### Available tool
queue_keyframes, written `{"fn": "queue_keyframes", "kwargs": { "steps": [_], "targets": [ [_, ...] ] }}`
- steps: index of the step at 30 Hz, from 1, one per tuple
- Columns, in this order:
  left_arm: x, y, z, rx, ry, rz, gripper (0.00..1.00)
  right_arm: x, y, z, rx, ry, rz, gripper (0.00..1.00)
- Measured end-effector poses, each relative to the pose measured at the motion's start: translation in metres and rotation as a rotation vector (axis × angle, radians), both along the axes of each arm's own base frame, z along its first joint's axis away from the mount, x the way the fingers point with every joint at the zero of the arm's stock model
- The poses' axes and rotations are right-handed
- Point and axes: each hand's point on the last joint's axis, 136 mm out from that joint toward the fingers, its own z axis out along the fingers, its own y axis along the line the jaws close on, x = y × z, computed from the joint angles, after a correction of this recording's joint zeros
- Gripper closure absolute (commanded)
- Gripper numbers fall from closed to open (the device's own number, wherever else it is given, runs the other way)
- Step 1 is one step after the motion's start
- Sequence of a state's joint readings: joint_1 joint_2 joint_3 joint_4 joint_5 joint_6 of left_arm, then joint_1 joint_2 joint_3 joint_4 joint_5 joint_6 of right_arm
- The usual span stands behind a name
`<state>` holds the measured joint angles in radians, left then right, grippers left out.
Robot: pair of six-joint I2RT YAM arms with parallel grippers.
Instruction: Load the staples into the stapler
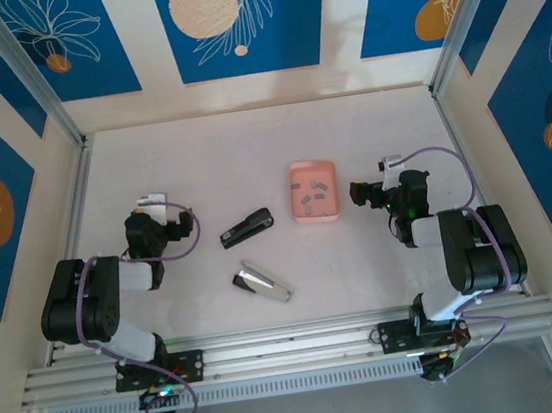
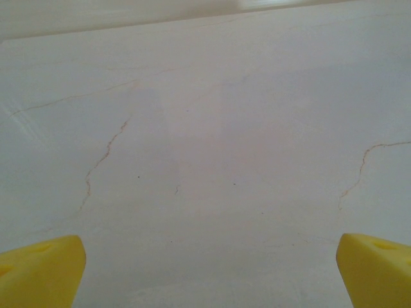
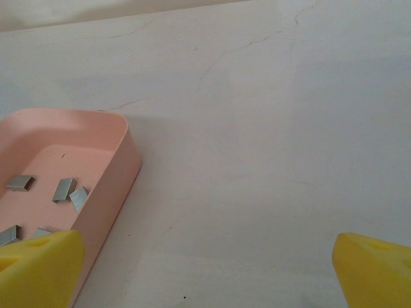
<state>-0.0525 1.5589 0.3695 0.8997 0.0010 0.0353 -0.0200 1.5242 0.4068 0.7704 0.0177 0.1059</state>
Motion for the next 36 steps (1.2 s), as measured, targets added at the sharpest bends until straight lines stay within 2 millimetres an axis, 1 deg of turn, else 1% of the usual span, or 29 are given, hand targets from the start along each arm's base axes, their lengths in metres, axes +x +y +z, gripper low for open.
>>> {"fn": "queue_keyframes", "kwargs": {
  "steps": [23,25,28,30,31,32,34,36],
  "targets": [
    [0.0,0.0,0.0,0.0,0.0,0.0,0.0,0.001,-0.002,0.001,0.001,-0.004,-0.004,0.01],
    [0.0,-0.001,0.0,-0.001,0.0,-0.003,0.02,0.001,-0.002,0.001,0.0,-0.004,-0.006,0.01],
    [-0.002,-0.004,0.002,-0.006,0.004,-0.021,0.07,0.002,-0.007,0.004,0.008,-0.004,-0.041,0.01],
    [-0.006,-0.005,0.01,-0.009,0.014,-0.03,0.09,-0.001,-0.009,0.012,0.013,-0.007,-0.051,0.01],
    [-0.007,-0.005,0.017,-0.012,0.016,-0.031,0.1,-0.003,-0.009,0.017,0.018,0.002,-0.055,0.01],
    [-0.007,-0.005,0.028,-0.017,0.011,-0.029,0.12,-0.005,-0.009,0.027,0.03,0.014,-0.06,0.01],
    [-0.005,-0.005,0.059,-0.049,-0.015,-0.016,0.13,-0.003,-0.008,0.051,0.055,0.025,-0.066,0.01],
    [-0.004,-0.006,0.099,-0.102,-0.052,-0.002,0.16,-0.001,-0.004,0.092,0.09,0.001,-0.061,0.01]
  ]
}}
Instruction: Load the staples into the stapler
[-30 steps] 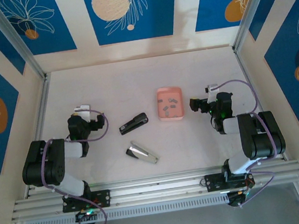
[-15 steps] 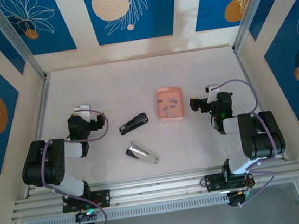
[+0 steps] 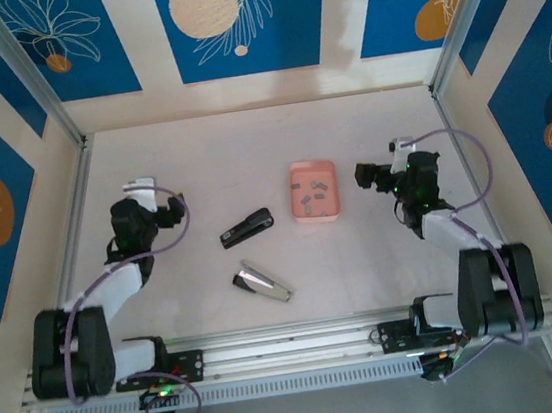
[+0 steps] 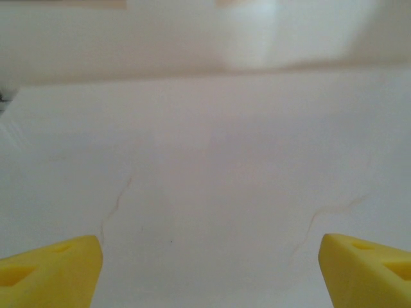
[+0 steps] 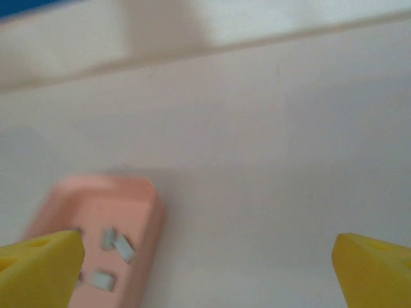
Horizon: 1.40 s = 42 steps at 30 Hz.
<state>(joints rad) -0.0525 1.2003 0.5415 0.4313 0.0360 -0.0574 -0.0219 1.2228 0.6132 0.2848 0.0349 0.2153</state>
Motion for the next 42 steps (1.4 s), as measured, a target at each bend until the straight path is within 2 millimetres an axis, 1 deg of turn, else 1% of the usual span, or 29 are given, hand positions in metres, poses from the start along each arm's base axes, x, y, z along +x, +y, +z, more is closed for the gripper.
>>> {"fn": "queue_keyframes", "kwargs": {
  "steps": [1,2,3,4,5,7,8,9,10,12,14,18,20,21,23,25,28,32,35,42],
  "targets": [
    [-0.002,0.0,0.014,-0.024,-0.009,0.004,0.17,-0.001,0.002,0.014,0.01,-0.011,0.004,0.01],
    [-0.005,-0.001,0.027,-0.052,-0.016,0.006,0.19,-0.005,0.009,0.034,0.028,-0.029,0.02,0.01],
    [-0.01,-0.003,0.038,-0.084,-0.017,0.006,0.2,-0.01,0.016,0.047,0.038,-0.035,0.039,0.01],
    [-0.014,-0.004,0.042,-0.11,-0.006,0.005,0.21,-0.017,0.026,0.056,0.047,-0.033,0.061,0.01],
    [-0.021,-0.006,0.043,-0.141,0.018,0.002,0.22,-0.025,0.04,0.064,0.056,-0.024,0.095,0.01],
    [-0.034,-0.01,0.036,-0.201,0.087,-0.002,0.25,-0.042,0.073,0.067,0.064,0.017,0.169,0.01],
    [-0.043,-0.013,0.029,-0.234,0.135,-0.002,0.25,-0.055,0.095,0.065,0.065,0.049,0.221,0.01],
    [-0.049,-0.014,0.024,-0.265,0.173,0.003,0.25,-0.066,0.112,0.061,0.062,0.078,0.262,0.01],
    [-0.058,-0.016,0.018,-0.295,0.215,0.006,0.25,-0.081,0.134,0.054,0.058,0.119,0.318,0.01],
    [-0.071,-0.02,0.015,-0.348,0.264,0.01,0.25,-0.111,0.169,0.037,0.048,0.205,0.407,0.01],
    [-0.084,-0.023,0.014,-0.393,0.3,0.012,0.26,-0.144,0.198,0.021,0.034,0.291,0.491,0.01],
    [-0.101,-0.031,0.004,-0.465,0.385,0.003,0.27,-0.196,0.238,-0.013,-0.059,0.408,0.616,0.01],
    [-0.108,-0.037,-0.003,-0.504,0.44,-0.006,0.27,-0.217,0.251,-0.035,-0.146,0.47,0.669,0.01],
    [-0.11,-0.039,-0.007,-0.523,0.462,-0.011,0.28,-0.224,0.255,-0.045,-0.187,0.496,0.683,0.01],
    [-0.115,-0.045,-0.018,-0.561,0.516,-0.018,0.29,-0.23,0.263,-0.06,-0.268,0.541,0.692,0.01],
    [-0.119,-0.048,-0.029,-0.591,0.565,-0.016,0.29,-0.231,0.271,-0.069,-0.326,0.565,0.705,0.01],
    [-0.125,-0.052,-0.042,-0.624,0.62,-0.006,0.29,-0.227,0.289,-0.074,-0.389,0.577,0.736,0.01],
    [-0.13,-0.052,-0.048,-0.651,0.637,0.006,0.3,-0.22,0.312,-0.084,-0.46,0.585,0.777,0.01],
    [-0.131,-0.053,-0.051,-0.669,0.64,0.014,0.3,-0.221,0.318,-0.097,-0.512,0.599,0.815,0.0],
    [-0.127,-0.054,-0.052,-0.707,0.635,0.028,0.32,-0.224,0.316,-0.124,-0.62,0.628,0.879,0.01]
  ]
}}
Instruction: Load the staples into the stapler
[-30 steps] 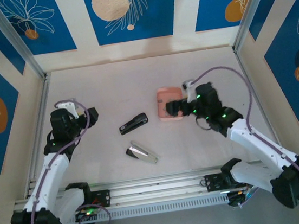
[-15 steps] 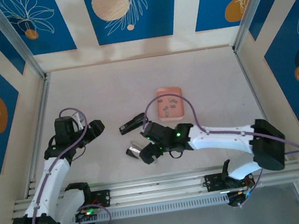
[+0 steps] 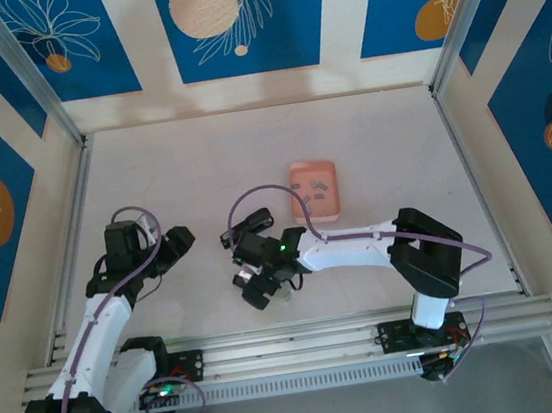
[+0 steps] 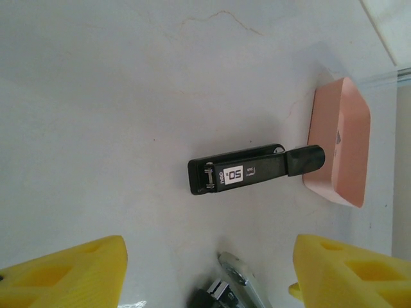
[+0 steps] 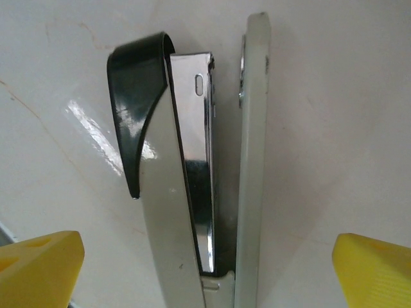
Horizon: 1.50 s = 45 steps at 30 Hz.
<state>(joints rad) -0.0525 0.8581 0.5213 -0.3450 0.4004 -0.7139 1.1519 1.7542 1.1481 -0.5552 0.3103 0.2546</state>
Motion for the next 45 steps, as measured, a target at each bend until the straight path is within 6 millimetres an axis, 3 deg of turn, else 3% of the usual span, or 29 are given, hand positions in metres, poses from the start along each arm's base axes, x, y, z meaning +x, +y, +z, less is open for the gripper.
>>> {"fn": "queue_keyframes", "kwargs": {
  "steps": [7,13,17,22,27,31,36,45],
  "targets": [
    [0.001,0.0,-0.003,-0.014,0.004,0.013,0.33,0.0,0.008,-0.017,-0.034,0.009,0.079,0.02],
    [0.002,0.0,-0.004,-0.016,-0.003,0.014,0.33,-0.002,0.007,-0.032,-0.051,0.05,0.124,0.2],
    [0.002,0.0,-0.005,-0.019,-0.001,0.018,0.34,0.005,0.008,-0.032,-0.036,0.04,0.109,0.35],
    [0.001,-0.001,-0.005,-0.022,-0.001,0.016,0.35,0.009,0.005,-0.031,0.005,-0.004,0.086,0.46],
    [0.001,-0.005,0.001,-0.045,-0.021,-0.004,0.35,0.008,-0.005,-0.023,0.093,-0.052,0.032,0.56],
    [0.003,-0.013,0.014,-0.095,-0.089,-0.035,0.36,0.014,-0.011,-0.004,0.215,-0.11,-0.075,0.63],
    [0.003,-0.026,0.025,-0.175,-0.158,-0.087,0.37,0.029,-0.008,0.02,0.4,-0.172,-0.221,0.64],
    [-0.004,-0.06,0.059,-0.219,-0.339,-0.269,0.39,0.049,0.0,0.039,0.592,-0.201,-0.368,0.65]
  ]
}}
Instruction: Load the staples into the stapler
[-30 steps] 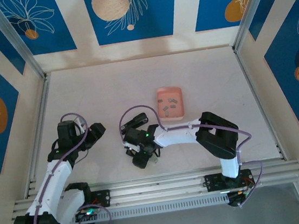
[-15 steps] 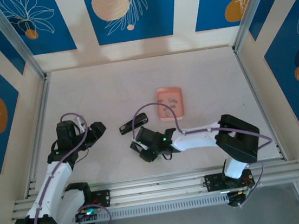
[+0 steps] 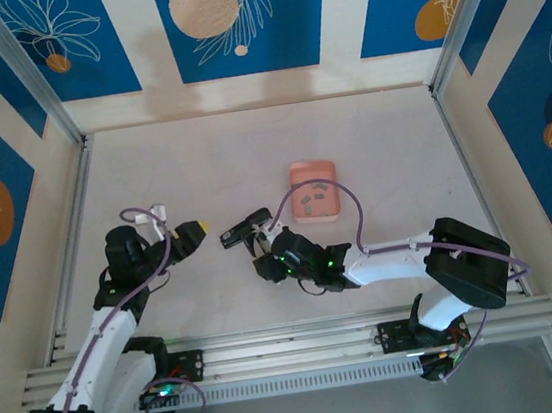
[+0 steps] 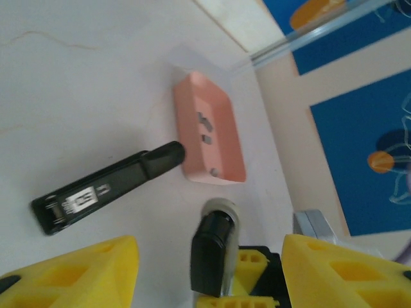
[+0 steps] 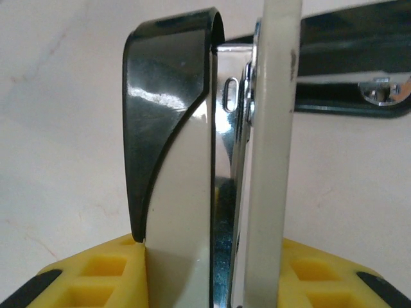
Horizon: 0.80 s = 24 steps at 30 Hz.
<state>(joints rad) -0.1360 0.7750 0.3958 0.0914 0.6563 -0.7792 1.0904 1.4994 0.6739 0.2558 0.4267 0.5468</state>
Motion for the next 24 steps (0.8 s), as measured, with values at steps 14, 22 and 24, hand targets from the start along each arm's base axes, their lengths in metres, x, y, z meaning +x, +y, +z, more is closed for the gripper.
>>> {"fn": "queue_keyframes", "kwargs": {
  "steps": [14,22,24],
  "targets": [
    [-0.008,-0.049,-0.001,0.043,-0.114,-0.201,0.38,0.001,0.033,0.043,0.217,-0.017,0.091,0.66],
    [-0.008,-0.066,-0.009,0.077,-0.128,-0.26,0.45,0.003,0.045,0.06,0.268,-0.029,0.113,0.66],
    [-0.007,-0.067,-0.007,0.085,-0.142,-0.261,0.52,0.003,0.045,0.061,0.271,-0.029,0.115,0.67]
  ]
}}
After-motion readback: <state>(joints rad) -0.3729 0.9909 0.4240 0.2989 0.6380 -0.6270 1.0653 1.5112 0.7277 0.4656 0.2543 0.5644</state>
